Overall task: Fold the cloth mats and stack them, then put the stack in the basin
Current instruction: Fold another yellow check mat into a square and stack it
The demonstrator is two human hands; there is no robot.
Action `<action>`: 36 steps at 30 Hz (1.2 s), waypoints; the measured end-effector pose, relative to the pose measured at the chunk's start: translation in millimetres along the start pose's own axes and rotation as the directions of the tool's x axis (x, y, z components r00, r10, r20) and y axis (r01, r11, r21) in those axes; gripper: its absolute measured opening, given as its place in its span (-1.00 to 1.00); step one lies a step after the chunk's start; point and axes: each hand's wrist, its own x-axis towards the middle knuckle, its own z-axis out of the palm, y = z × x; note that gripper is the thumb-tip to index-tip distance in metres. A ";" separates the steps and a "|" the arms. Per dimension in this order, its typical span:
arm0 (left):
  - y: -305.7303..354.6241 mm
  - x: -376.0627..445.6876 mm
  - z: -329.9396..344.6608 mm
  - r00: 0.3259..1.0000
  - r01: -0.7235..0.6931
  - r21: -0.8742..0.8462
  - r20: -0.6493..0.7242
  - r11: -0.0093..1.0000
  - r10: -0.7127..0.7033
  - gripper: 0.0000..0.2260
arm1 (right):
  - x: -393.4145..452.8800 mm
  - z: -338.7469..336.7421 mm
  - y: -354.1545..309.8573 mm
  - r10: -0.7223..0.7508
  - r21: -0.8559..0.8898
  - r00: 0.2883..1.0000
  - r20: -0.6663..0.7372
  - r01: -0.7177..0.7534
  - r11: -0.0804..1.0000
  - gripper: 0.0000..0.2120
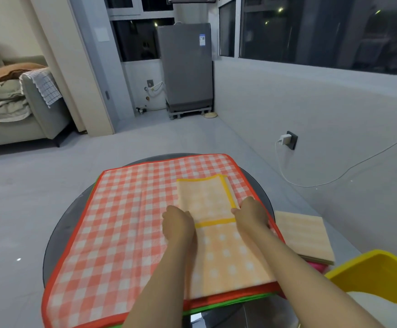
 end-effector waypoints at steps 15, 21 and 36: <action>-13.4 -5.9 -23.4 0.999 0.003 -0.544 0.045 0.839 0.026 -0.88 | -14.4 -24.7 8.8 -0.010 0.705 0.977 0.213 -0.146 0.694 -0.90; -17.8 -13.9 -37.0 0.982 0.112 -0.675 0.187 0.729 0.023 -0.73 | -20.0 -31.0 21.7 -0.069 0.771 0.962 0.265 -0.168 0.614 -0.78; -46.5 -24.6 -57.5 0.938 -0.206 -0.432 0.169 0.878 0.303 -0.51 | -25.5 -36.4 30.2 -0.102 0.653 0.956 0.276 -0.108 0.750 -0.59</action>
